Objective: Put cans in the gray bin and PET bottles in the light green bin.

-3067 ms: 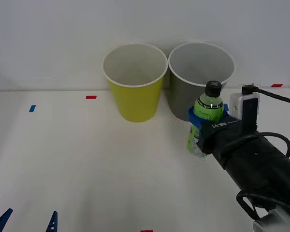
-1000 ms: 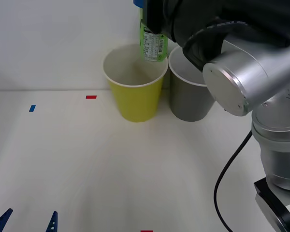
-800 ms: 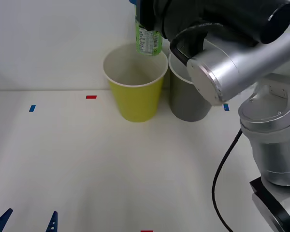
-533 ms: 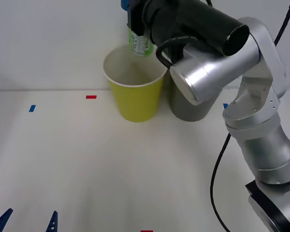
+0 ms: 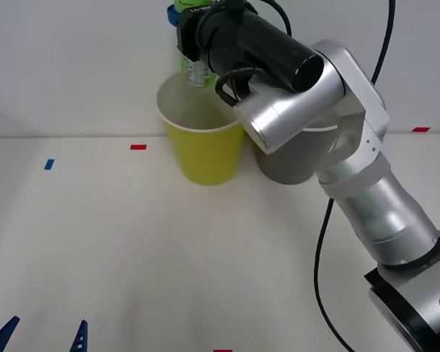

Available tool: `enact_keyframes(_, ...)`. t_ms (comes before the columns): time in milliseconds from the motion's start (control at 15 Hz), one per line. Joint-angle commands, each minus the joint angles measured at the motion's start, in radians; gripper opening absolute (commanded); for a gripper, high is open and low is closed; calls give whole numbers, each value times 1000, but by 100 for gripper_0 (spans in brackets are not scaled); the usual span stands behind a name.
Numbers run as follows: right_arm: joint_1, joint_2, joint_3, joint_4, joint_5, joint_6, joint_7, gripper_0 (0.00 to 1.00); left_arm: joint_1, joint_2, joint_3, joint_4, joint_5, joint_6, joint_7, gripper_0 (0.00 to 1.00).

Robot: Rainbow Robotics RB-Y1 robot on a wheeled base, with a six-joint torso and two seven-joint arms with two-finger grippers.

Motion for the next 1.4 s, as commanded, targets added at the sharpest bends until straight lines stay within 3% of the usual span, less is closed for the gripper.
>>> enact_keyframes(67, -1, 1, 2, 3, 5, -2, -1, 0, 0, 0, 0, 0, 0, 0, 0, 100)
enact_keyframes(467, -1, -2, 2, 3, 12, -2, -1, 0, 0, 0, 0, 0, 0, 0, 0, 100)
enact_keyframes(533, -1, -2, 2, 3, 12, 0, -2, 13, 0, 0, 0, 0, 0, 0, 0, 100)
enact_keyframes(600, -1, -2, 2, 3, 12, 0, -7, 42, 0, 0, 0, 0, 0, 0, 0, 100)
enact_keyframes(667, -1, 0, 2, 3, 12, 0, -10, 62, 0, 0, 0, 0, 0, 0, 0, 100)
enact_keyframes(800, -1, 3, 2, 1, 20, -2, -21, 94, 0, 0, 0, 0, 0, 0, 0, 100)
enact_keyframes(867, -1, 4, 2, 3, 35, -3, -25, 100, 0, 0, 0, 0, 0, 0, 0, 100)
enact_keyframes(1400, -1, 23, 2, 1, 91, -3, -30, 100, 0, 0, 0, 0, 0, 0, 0, 100)
